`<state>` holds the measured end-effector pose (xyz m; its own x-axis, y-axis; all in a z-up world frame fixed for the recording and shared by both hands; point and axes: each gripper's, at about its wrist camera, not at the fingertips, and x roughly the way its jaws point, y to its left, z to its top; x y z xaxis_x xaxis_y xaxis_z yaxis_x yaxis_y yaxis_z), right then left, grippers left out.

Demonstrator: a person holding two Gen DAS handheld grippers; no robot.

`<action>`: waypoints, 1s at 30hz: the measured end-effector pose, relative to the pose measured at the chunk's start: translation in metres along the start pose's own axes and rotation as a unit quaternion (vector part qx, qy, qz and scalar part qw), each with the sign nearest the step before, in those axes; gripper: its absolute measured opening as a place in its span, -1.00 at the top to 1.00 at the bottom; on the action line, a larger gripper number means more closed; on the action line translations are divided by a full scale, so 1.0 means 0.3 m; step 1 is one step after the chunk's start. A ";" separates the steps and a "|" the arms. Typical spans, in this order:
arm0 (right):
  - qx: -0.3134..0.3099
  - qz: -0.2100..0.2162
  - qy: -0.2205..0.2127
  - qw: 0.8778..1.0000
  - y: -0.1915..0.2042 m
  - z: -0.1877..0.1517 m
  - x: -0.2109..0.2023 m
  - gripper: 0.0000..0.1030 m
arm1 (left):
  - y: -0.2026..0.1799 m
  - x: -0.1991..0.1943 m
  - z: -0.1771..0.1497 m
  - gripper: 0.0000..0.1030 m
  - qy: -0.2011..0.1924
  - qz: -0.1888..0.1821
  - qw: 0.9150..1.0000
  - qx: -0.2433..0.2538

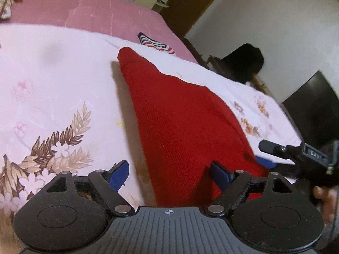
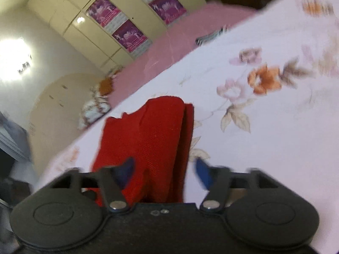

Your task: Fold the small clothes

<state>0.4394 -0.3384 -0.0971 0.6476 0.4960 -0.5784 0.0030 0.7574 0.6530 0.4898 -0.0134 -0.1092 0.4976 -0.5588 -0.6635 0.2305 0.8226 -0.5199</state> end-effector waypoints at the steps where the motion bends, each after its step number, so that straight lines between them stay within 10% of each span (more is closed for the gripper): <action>1: 0.012 0.010 0.011 1.000 -0.024 0.019 0.003 -0.44 | 0.010 0.008 0.007 -0.62 0.006 -0.012 1.000 -0.007; 14: -0.012 0.062 0.122 0.991 -0.060 0.105 0.123 -0.42 | 0.037 0.136 0.076 -0.62 0.041 -0.071 0.995 -0.064; 23: -0.024 0.081 0.140 0.987 -0.052 0.106 0.158 -0.01 | -0.022 0.150 0.076 -0.63 0.047 -0.064 0.996 -0.047; 30: -0.012 0.094 0.140 0.986 -0.073 0.110 0.151 -0.01 | 0.022 0.157 0.052 -0.99 0.022 -0.109 0.991 -0.079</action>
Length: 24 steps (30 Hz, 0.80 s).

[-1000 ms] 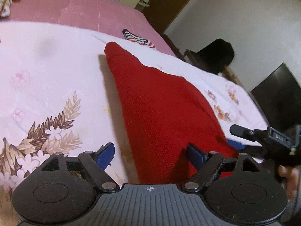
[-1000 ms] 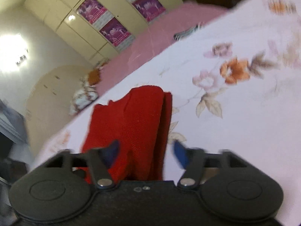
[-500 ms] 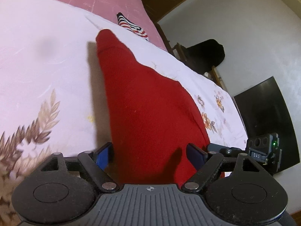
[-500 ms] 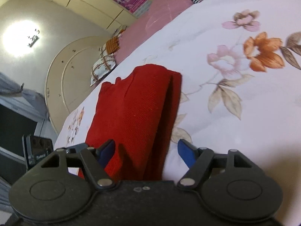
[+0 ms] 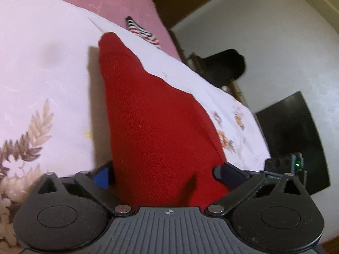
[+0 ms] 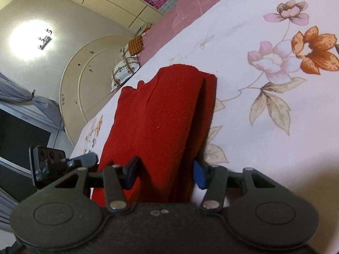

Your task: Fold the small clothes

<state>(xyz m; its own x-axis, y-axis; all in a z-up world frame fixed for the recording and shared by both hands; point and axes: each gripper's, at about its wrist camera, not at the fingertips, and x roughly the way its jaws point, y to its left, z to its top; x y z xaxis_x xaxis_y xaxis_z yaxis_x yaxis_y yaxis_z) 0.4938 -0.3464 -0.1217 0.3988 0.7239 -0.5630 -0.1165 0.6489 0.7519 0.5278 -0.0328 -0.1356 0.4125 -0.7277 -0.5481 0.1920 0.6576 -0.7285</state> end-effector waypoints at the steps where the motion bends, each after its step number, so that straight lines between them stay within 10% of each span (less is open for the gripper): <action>1: -0.001 0.000 0.000 1.000 0.000 0.001 0.004 -0.01 | 0.011 0.003 -0.003 -1.00 -0.005 -0.014 1.000 -0.011; 5: 0.001 0.005 -0.002 1.000 -0.006 0.003 0.008 0.01 | 0.081 -0.011 -0.007 -1.00 -0.018 -0.076 0.995 -0.061; 19: -0.006 0.001 -0.007 1.000 0.001 -0.009 0.007 0.01 | 0.092 0.005 0.020 -0.98 -0.003 -0.068 0.995 -0.073; 24: -0.004 0.002 -0.012 1.000 0.005 -0.005 0.018 0.04 | 0.040 0.027 0.032 -0.37 0.008 -0.001 1.000 -0.005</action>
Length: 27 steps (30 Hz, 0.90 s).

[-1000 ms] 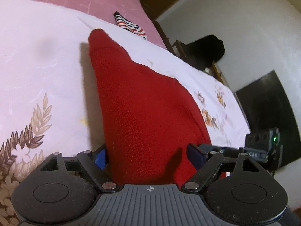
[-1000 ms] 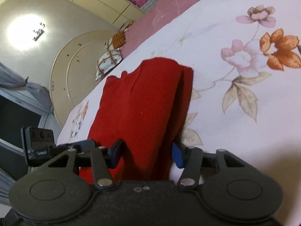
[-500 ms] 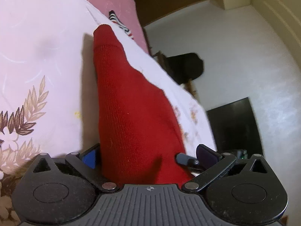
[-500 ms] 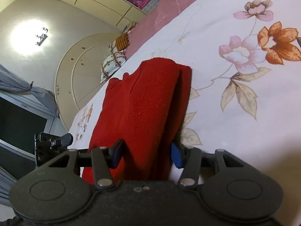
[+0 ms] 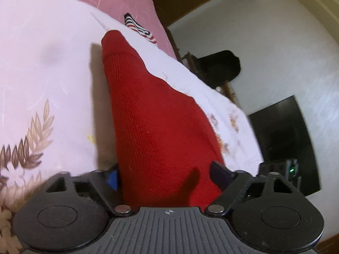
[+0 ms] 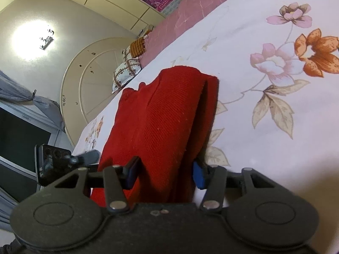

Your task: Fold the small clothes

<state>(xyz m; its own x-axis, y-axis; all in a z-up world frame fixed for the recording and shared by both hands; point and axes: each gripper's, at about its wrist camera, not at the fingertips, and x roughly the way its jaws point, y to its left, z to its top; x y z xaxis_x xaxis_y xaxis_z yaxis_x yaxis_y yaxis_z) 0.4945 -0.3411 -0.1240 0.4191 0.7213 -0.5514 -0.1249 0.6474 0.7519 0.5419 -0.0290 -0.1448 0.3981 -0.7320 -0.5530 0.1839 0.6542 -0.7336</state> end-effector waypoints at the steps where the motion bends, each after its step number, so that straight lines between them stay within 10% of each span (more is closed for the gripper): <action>1: 0.001 -0.001 -0.002 1.000 0.003 0.002 0.007 0.06 | -0.012 0.005 0.003 0.04 0.000 0.028 1.000 0.014; 6: -0.041 -0.031 -0.008 0.999 0.047 -0.011 0.019 0.15 | -0.056 0.018 0.008 0.11 0.005 0.063 0.996 0.061; 10: -0.033 -0.026 -0.016 0.999 0.038 -0.012 0.017 0.15 | -0.057 0.040 -0.004 -0.33 -0.009 0.038 0.998 0.052; 14: -0.044 -0.034 -0.028 0.998 0.044 -0.021 0.010 0.31 | -0.095 0.033 -0.002 0.21 -0.015 0.081 0.993 0.082; 20: -0.102 -0.080 -0.048 0.990 0.143 -0.047 0.000 0.37 | -0.242 0.020 -0.020 0.33 -0.023 0.143 0.972 0.184; 27: -0.137 -0.090 -0.063 0.984 0.256 -0.070 -0.051 0.38 | -0.318 -0.105 -0.017 0.35 -0.028 0.145 0.967 0.207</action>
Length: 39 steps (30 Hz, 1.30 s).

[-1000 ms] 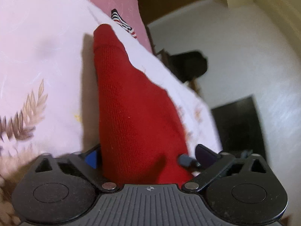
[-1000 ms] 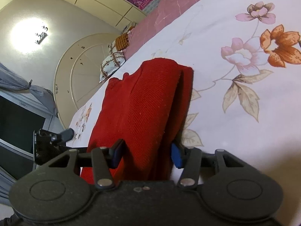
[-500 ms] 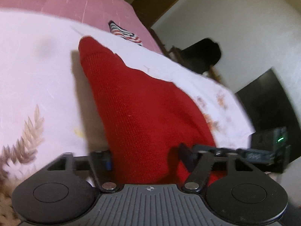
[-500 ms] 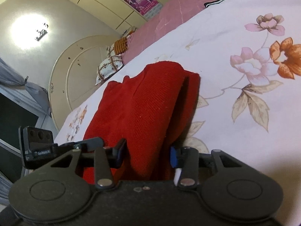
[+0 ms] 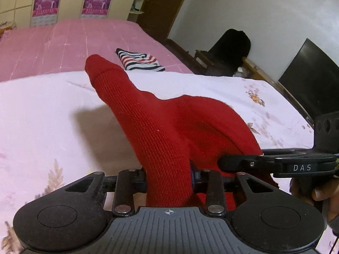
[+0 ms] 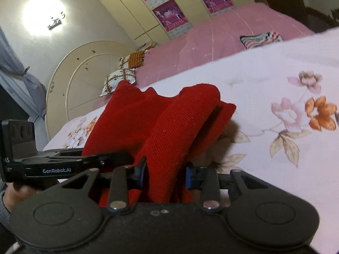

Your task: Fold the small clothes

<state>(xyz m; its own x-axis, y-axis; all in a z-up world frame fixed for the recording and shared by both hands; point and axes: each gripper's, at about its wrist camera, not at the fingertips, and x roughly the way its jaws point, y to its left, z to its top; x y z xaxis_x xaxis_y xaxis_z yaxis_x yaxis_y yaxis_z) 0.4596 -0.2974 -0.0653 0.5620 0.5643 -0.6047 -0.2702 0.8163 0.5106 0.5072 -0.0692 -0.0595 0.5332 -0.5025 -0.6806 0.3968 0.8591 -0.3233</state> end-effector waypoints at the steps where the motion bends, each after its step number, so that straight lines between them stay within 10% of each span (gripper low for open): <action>1: -0.007 -0.001 -0.001 1.000 0.024 0.000 -0.009 0.38 | -0.003 -0.020 0.002 0.35 -0.002 0.002 1.000 0.003; 22: -0.060 0.073 0.053 0.994 0.586 -0.143 0.191 0.38 | 0.379 -0.529 -0.321 0.35 0.012 0.085 0.995 -0.053; 25: -0.054 0.068 0.081 0.993 0.599 -0.194 0.240 0.38 | 0.436 -0.499 -0.411 0.34 0.031 0.089 0.993 -0.075; 29: -0.010 0.043 0.105 0.993 0.516 -0.248 0.307 0.35 | 0.489 -0.473 -0.489 -0.38 0.007 0.108 0.986 -0.126; 39: 0.022 0.032 0.014 0.999 0.453 -0.125 0.197 0.14 | 0.569 -0.529 -0.495 -0.38 -0.033 0.116 0.979 -0.164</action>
<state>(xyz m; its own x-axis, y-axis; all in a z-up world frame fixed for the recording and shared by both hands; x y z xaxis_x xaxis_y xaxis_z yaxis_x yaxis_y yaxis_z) 0.4268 -0.1484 -0.0545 0.5226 0.6188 -0.5866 -0.2704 0.7727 0.5742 0.3792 0.1717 -0.1042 0.6313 -0.2856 -0.7210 0.0036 0.9308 -0.3655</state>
